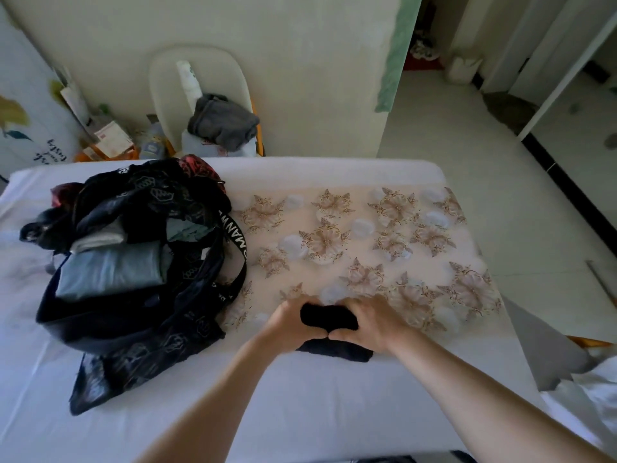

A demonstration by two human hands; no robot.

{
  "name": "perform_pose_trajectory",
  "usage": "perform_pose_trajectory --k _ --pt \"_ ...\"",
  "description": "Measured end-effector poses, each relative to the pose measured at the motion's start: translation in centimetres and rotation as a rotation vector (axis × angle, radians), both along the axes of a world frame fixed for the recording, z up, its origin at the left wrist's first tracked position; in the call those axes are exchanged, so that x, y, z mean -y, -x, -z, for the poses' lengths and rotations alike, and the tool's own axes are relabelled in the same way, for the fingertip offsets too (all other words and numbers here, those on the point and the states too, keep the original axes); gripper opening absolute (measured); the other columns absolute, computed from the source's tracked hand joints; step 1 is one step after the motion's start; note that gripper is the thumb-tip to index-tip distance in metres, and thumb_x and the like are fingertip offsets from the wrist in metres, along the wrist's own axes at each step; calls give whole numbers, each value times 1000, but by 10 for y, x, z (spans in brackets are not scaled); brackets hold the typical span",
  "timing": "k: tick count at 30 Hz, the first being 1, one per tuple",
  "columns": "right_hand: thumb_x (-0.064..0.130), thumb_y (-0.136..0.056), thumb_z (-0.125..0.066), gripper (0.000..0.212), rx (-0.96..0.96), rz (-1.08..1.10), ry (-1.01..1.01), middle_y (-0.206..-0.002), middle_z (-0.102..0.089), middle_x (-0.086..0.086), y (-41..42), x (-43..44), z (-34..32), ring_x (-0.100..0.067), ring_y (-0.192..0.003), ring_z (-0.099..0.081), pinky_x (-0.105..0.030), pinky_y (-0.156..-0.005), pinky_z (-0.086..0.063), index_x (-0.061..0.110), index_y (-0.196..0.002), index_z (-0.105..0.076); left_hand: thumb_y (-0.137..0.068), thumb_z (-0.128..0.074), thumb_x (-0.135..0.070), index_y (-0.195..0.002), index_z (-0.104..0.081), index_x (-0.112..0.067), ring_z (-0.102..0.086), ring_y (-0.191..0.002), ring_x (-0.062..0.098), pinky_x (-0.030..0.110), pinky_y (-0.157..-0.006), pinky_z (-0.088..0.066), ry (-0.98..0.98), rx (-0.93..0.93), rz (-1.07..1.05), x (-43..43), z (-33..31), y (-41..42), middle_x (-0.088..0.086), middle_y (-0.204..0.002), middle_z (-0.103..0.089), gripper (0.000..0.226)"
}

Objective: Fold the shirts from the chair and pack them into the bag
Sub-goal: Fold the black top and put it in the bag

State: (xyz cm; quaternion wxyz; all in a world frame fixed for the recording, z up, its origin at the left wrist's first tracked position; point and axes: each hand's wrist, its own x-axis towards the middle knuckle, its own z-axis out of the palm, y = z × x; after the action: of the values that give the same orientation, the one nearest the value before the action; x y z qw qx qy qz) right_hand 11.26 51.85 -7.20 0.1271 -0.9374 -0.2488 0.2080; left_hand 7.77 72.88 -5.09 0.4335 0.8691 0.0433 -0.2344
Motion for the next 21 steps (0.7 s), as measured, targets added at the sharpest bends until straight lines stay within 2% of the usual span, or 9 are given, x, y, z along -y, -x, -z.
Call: perform_pose_trajectory --k 3,5,7,9,11,14,16,18,21 --pt "88 -64 -55 75 -26 43 -2 -101 -59 10 28 -15 5 -15 -103 -54 -35 -89 -44 27 -108 -61 -72 -77 -27 -111 -60 -39 -60 -91 7 19 -65 -49 52 -29 14 -19 12 28 -13 -101 -63 44" --pt "86 -58 -60 77 -62 84 -31 -102 -52 10 42 -22 5 -14 -107 -49 -32 -87 -46 24 -103 -60 -76 -73 -25 -119 -52 -39 -61 -93 7 19 -64 -51 119 -26 7 -27 16 46 -12 -108 -63 50" --pt "84 -57 -59 77 63 19 -75 -105 -52 6 52 -26 4 -15 -108 -46 -32 -85 -49 18 -98 -61 -76 -75 -26 -130 -44 -36 -61 -97 7 18 -68 -51 160 -2 19 -31 16 58 -13 -112 -62 63" --pt "63 -65 -68 57 300 -84 -107 -106 -54 1 59 -30 5 -19 -101 -50 -33 -80 -51 14 -93 -60 -71 -80 -35 -137 -39 -37 -56 -101 8 19 -78 -48 84 65 68 -32 15 65 -13 -112 -57 78" --pt "43 -68 -74 42 440 -123 -132 -110 -53 0 67 -32 3 -24 -97 -56 -35 -80 -50 17 -97 -58 -68 -79 -42 -139 -42 -37 -49 -104 10 22 -83 -45 -56 165 160 -30 18 68 -10 -112 -48 80" --pt "66 -73 -55 65 387 -123 -40 -122 -56 1 79 -27 2 -23 -111 -54 -38 -94 -45 19 -118 -56 -72 -68 -48 -134 -52 -32 -42 -114 18 35 -95 -46 -190 316 258 -23 29 78 -4 -117 -43 67" --pt "70 -75 -52 78 334 -146 -23 -128 -54 -1 84 -19 4 -23 -119 -50 -39 -103 -41 16 -130 -53 -75 -59 -52 -136 -51 -25 -35 -131 21 44 -105 -42 -265 400 278 -17 35 85 -2 -136 -40 67" --pt "71 -72 -56 84 303 -164 -47 -132 -51 -3 84 -10 7 -24 -122 -48 -38 -104 -44 15 -134 -52 -77 -61 -51 -140 -44 -20 -24 -144 21 43 -115 -31 -344 442 324 -10 38 90 0 -154 -30 72" --pt "63 -69 -71 84 250 -159 -74 -142 -45 -10 85 -4 13 -28 -131 -43 -38 -103 -47 17 -135 -50 -71 -72 -55 -150 -29 -18 -19 -148 19 36 -122 -18 -450 417 400 -3 46 100 0 -161 -23 98"
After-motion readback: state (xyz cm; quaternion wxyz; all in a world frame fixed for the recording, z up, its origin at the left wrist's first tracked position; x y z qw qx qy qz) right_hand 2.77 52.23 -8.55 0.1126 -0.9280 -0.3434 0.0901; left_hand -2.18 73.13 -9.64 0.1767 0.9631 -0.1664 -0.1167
